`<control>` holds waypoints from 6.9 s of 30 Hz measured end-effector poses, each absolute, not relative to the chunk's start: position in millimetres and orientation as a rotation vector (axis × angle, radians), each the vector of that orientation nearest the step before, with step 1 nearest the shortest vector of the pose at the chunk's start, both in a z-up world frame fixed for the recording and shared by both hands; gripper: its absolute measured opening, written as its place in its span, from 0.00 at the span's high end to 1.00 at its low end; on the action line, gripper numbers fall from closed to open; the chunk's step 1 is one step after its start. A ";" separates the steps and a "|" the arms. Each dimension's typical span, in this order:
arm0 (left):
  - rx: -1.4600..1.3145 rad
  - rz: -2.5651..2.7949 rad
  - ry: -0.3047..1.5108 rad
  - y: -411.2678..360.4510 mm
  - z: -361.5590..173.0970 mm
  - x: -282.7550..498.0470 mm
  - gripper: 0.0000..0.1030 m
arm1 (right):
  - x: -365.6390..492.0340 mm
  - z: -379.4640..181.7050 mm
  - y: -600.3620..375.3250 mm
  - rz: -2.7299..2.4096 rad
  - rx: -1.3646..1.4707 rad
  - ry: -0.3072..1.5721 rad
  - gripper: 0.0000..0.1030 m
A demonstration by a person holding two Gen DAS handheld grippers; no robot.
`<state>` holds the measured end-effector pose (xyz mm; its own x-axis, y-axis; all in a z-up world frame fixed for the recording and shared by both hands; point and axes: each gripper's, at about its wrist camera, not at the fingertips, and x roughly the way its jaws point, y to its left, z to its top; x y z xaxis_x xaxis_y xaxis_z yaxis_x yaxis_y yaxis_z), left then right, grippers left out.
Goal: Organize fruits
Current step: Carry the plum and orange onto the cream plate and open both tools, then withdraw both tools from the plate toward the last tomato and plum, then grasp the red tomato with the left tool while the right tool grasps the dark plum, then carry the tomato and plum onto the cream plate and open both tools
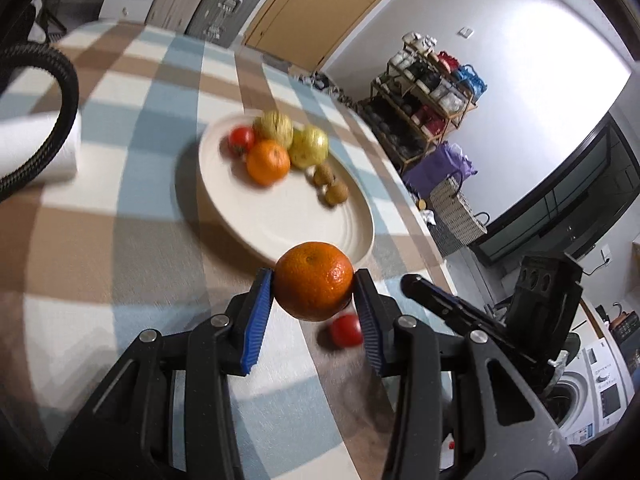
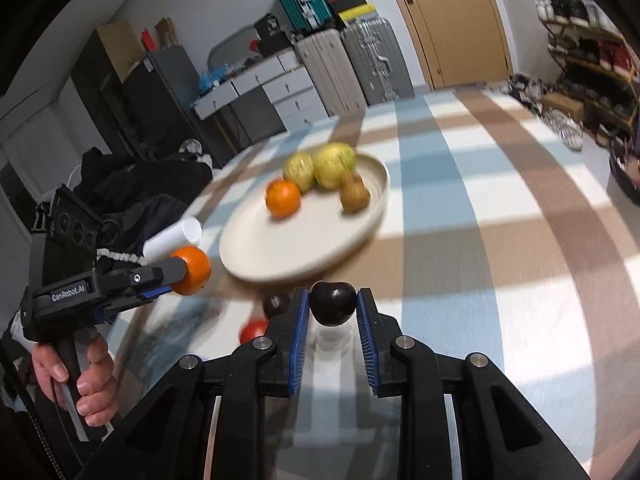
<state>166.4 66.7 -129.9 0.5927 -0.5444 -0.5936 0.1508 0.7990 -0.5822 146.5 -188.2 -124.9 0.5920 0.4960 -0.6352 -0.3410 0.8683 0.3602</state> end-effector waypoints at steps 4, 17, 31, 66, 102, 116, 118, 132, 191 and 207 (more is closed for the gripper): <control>-0.462 -0.380 0.795 80.3 -111.9 177.9 0.63 | 161.3 -103.1 -176.4 0.515 0.158 0.751 0.76; -0.308 -0.294 0.765 91.8 -102.3 243.3 0.63 | 239.3 -78.7 -134.4 0.564 0.082 0.714 0.76; -0.186 -0.324 0.806 69.3 -131.2 281.8 0.63 | 296.0 -111.7 -111.2 0.585 0.073 0.793 0.76; -0.184 -0.285 0.812 65.7 -127.3 281.0 0.36 | 275.0 -109.4 -121.5 0.590 0.109 0.778 0.52; -0.099 -0.237 0.799 -10.2 -89.2 112.3 0.01 | 107.5 -94.2 -215.5 0.365 0.234 0.665 0.00; -0.078 -0.258 0.908 -42.7 -139.4 127.4 0.01 | 88.8 -115.9 -236.5 0.287 0.221 0.702 0.00; -0.081 -0.276 0.909 -44.4 -140.9 131.0 0.02 | 88.7 -118.1 -237.7 0.284 0.219 0.708 0.00; -0.075 -0.360 0.940 -52.1 -149.9 140.3 0.72 | 90.6 -121.1 -233.9 0.288 0.211 0.735 0.00; -0.317 -0.318 0.824 68.4 -121.8 110.1 0.72 | 146.1 -138.0 -123.6 0.521 0.106 0.835 0.76; -0.280 -0.282 0.762 76.2 -90.0 196.3 0.72 | 189.5 -94.6 -146.4 0.582 0.202 0.754 0.77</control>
